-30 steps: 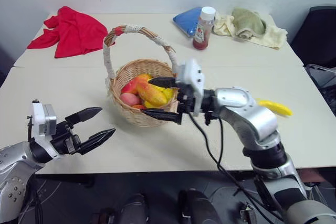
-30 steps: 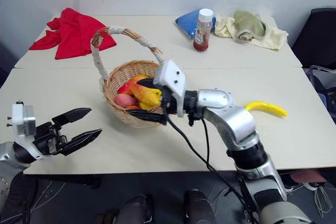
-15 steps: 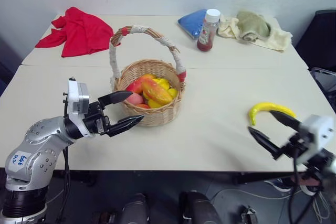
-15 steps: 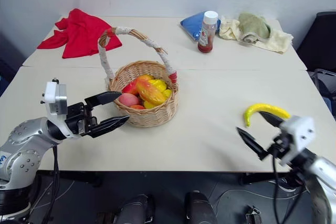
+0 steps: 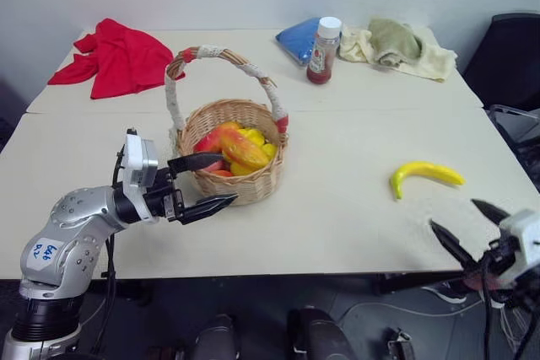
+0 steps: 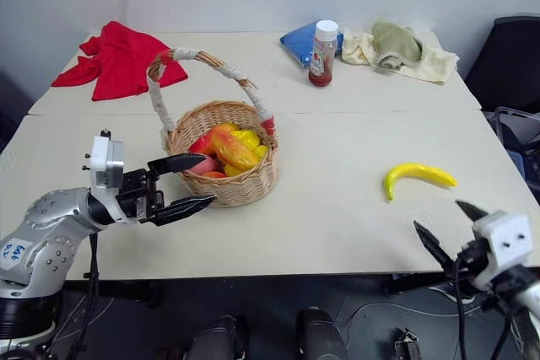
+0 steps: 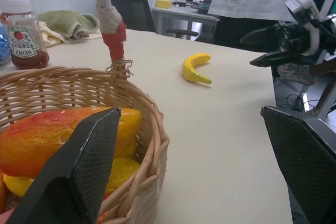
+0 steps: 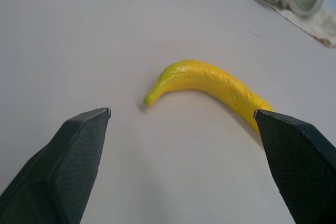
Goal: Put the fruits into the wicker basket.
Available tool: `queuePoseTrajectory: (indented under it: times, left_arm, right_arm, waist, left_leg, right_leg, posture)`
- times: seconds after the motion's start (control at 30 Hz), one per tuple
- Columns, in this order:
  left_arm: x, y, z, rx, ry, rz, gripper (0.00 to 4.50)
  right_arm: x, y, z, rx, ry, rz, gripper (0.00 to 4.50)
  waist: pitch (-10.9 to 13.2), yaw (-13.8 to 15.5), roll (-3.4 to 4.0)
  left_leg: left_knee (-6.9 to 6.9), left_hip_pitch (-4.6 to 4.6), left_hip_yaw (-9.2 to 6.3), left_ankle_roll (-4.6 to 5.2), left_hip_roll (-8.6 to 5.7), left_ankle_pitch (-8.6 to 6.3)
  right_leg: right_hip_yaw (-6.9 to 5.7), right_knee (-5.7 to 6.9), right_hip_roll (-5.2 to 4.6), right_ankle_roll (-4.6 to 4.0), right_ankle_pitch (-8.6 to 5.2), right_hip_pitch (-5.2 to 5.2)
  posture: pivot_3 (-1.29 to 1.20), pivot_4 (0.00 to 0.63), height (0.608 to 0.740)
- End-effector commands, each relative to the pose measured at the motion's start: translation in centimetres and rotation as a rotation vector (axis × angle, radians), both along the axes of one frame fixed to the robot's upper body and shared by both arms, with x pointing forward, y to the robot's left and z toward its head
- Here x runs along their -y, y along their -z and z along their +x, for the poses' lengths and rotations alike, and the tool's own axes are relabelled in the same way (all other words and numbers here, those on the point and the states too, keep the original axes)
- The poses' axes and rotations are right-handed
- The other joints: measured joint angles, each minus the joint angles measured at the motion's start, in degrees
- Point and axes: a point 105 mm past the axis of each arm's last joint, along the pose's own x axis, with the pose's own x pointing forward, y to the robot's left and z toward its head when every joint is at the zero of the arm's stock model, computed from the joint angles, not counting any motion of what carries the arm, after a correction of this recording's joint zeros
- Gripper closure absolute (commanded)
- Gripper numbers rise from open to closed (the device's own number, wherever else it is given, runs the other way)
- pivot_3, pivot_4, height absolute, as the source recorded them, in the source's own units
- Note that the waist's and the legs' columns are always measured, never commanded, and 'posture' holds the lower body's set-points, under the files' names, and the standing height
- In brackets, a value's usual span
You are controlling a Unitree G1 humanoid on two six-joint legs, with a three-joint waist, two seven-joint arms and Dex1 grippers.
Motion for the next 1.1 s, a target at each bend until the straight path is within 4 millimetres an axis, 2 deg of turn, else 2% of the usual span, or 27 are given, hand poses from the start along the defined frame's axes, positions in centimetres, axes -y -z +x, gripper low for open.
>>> queuePoseTrajectory:
  times: [0.03,0.13,0.27,0.37,0.47,0.57,0.7,0.77,0.83,0.87,0.93,0.97,1.1]
  left_arm:
    - [0.0,-0.7,-0.5,0.049,0.002,0.015,0.00]
    - [0.0,-0.6,-0.5,0.051,0.001,0.026,0.00]
    - [0.0,-1.1,-0.2,0.072,-0.012,0.022,0.00]
    - [0.0,-1.9,-0.2,0.085,-0.016,-0.032,0.00]
    - [-0.3,-2.2,-0.2,0.069,-0.026,-0.061,0.00]
    - [-0.8,-1.9,-0.3,0.057,-0.039,-0.047,0.00]
    - [-1.3,-1.6,-0.6,0.051,-0.043,-0.028,0.00]
    - [-1.4,-1.5,-0.7,0.049,-0.044,-0.016,0.00]
    - [-1.8,-1.2,-0.8,0.042,-0.059,-0.006,0.00]
    - [-2.1,-1.0,-0.9,0.036,-0.069,-0.004,0.00]
    - [-2.6,-0.6,-1.0,0.020,-0.086,-0.003,0.00]
    - [-3.0,-0.2,-1.2,0.005,-0.098,-0.001,0.00]
    - [-4.2,0.9,-1.9,-0.026,-0.144,0.008,0.00]
  right_arm:
    - [3.4,-0.2,3.6,-0.099,0.073,-0.157,0.02]
    - [4.2,0.1,6.4,-0.176,0.025,-0.198,0.02]
    - [4.1,-0.5,10.0,-0.190,-0.019,-0.198,0.02]
    - [3.3,0.5,11.4,-0.299,-0.058,-0.094,0.02]
    - [2.6,1.0,12.2,-0.345,-0.094,-0.067,0.02]
    - [1.7,1.8,11.6,-0.461,-0.179,-0.019,0.55]
    - [1.3,1.4,10.9,-0.507,-0.249,0.000,1.88]
    - [1.5,0.6,10.8,-0.484,-0.266,-0.019,2.59]
    - [0.6,-1.2,10.2,-0.455,-0.351,-0.037,3.32]
    - [-0.2,-2.0,9.9,-0.442,-0.395,-0.059,3.66]
    - [-2.1,-2.9,9.2,-0.437,-0.473,-0.061,3.66]
    - [-4.1,-3.6,8.4,-0.443,-0.550,-0.034,3.66]
    - [-14.7,-6.7,3.2,-0.452,-0.938,0.130,3.66]
  waist:
    - [0.01,-0.04,0.01]
    - [0.02,-0.02,-0.01]
    - [0.07,-0.01,0.07]
    - [0.08,-0.09,0.08]
    - [0.08,-0.08,0.08]
    - [0.08,0.01,0.08]
    - [0.08,-0.08,0.08]
    - [0.08,-0.09,0.09]
    - [0.10,-0.07,0.13]
    - [0.11,-0.06,0.14]
    - [0.11,-0.15,0.14]
    - [0.11,-0.24,0.14]
    - [0.12,-1.03,0.15]
  left_leg:
    - [0.04,0.03,0.06,0.03,-0.05,-0.01]
    - [0.00,0.04,0.05,0.01,-0.06,0.00]
    - [0.02,0.01,0.06,-0.10,0.00,0.06]
    - [0.06,0.01,0.13,-0.39,0.02,0.24]
    - [0.11,0.00,0.15,-0.42,0.17,0.25]
    - [0.12,0.00,0.16,-0.43,0.23,0.26]
    - [0.15,0.00,0.17,-0.44,0.39,0.25]
    - [0.15,0.00,0.18,-0.44,0.40,0.24]
    - [0.15,0.00,0.18,-0.45,0.40,0.24]
    - [0.13,0.00,0.20,-0.45,0.40,0.24]
    - [0.10,0.00,0.20,-0.48,0.45,0.22]
    - [0.11,0.00,0.20,-0.50,0.49,0.21]
    - [0.05,0.05,0.05,-0.63,0.67,0.10]
  right_leg:
    - [0.09,0.00,-0.01,0.01,0.00,0.01]
    - [0.11,-0.02,0.06,0.00,0.00,0.01]
    - [0.20,0.00,0.23,-0.02,-0.02,-0.03]
    - [0.26,0.00,0.24,-0.01,-0.01,-0.05]
    - [0.28,-0.02,0.25,0.00,-0.01,-0.04]
    - [0.28,-0.01,0.25,0.00,-0.01,-0.04]
    - [0.28,-0.01,0.26,0.00,-0.01,-0.04]
    - [0.29,0.00,0.26,0.00,-0.01,-0.05]
    - [0.29,0.00,0.27,0.00,-0.01,-0.05]
    - [0.31,0.00,0.26,-0.01,-0.01,-0.06]
    - [0.30,-0.01,0.27,-0.01,-0.01,-0.08]
    - [0.30,-0.01,0.29,-0.01,-0.01,-0.08]
    - [0.29,0.06,0.41,-0.14,-0.09,-0.11]
  posture:
    - [0.00,0.150,0.740]
    - [0.00,0.150,0.740]
    - [0.00,0.150,0.740]
    - [0.00,0.150,0.740]
    - [0.00,0.150,0.740]
    - [0.00,0.150,0.740]
    - [0.00,0.150,0.740]
    - [0.00,0.150,0.740]
    - [0.00,0.150,0.740]
    - [0.00,0.150,0.740]
    - [0.00,0.150,0.740]
    - [0.00,0.150,0.740]
    - [0.00,0.150,0.740]
